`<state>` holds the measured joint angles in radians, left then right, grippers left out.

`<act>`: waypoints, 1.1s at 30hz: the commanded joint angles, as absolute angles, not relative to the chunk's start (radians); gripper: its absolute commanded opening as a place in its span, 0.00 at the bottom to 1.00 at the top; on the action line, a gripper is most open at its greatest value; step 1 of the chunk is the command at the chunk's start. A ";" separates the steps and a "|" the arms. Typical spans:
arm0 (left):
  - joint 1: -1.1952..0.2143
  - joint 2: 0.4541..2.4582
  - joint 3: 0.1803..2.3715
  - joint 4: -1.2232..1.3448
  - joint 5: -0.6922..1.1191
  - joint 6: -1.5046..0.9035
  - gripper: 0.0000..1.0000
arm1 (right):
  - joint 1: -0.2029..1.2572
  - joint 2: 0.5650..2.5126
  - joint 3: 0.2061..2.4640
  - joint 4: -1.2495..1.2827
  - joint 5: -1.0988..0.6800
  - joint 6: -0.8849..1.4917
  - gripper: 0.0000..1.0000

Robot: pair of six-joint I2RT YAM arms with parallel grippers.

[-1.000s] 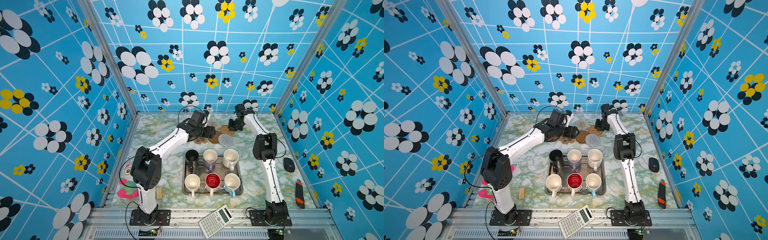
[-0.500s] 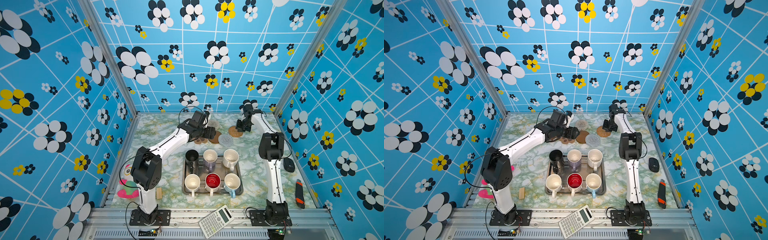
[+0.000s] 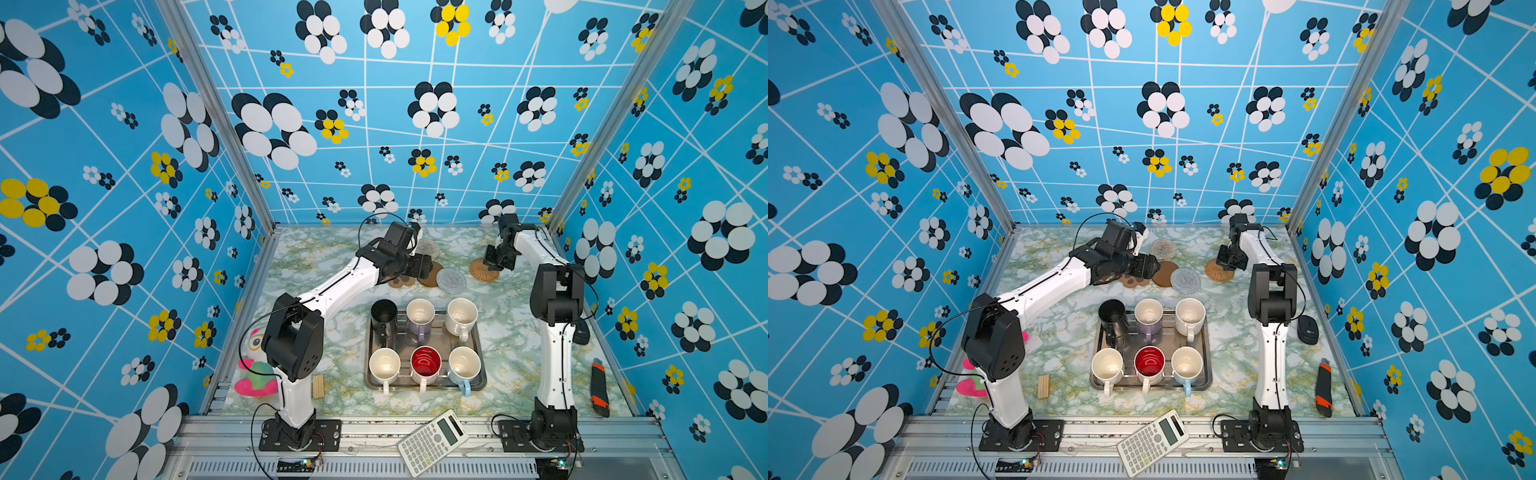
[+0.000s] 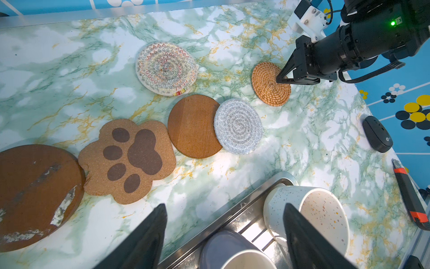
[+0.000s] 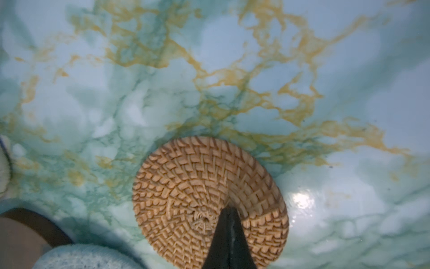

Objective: Place cups on coasters
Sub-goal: Move the coaster to the top-right of the table.

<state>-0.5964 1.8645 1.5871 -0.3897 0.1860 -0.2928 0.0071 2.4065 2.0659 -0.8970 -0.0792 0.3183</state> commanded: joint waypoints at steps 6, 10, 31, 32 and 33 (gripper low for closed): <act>-0.606 1.864 1.618 -0.406 0.184 -0.291 0.80 | -0.016 2.392 1.983 -0.937 -0.003 0.296 0.00; -0.607 1.863 1.620 -0.410 0.184 -0.291 0.80 | -0.021 2.383 1.977 -0.937 0.002 0.295 0.00; -0.613 1.858 1.611 -0.410 0.180 -0.290 0.80 | -0.031 2.348 1.943 -0.929 0.003 0.290 0.00; -0.614 1.858 1.611 -0.410 0.180 -0.291 0.80 | -0.031 2.344 1.942 -0.927 -0.002 0.290 0.00; -0.614 1.856 1.611 -0.410 0.180 -0.291 0.80 | -0.031 2.343 1.942 -0.925 -0.007 0.290 0.00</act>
<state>-0.6044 1.8645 1.5871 -0.3901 0.1860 -0.2928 -0.0185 2.3478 1.9717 -0.8787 -0.0341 0.2996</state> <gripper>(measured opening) 0.799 0.049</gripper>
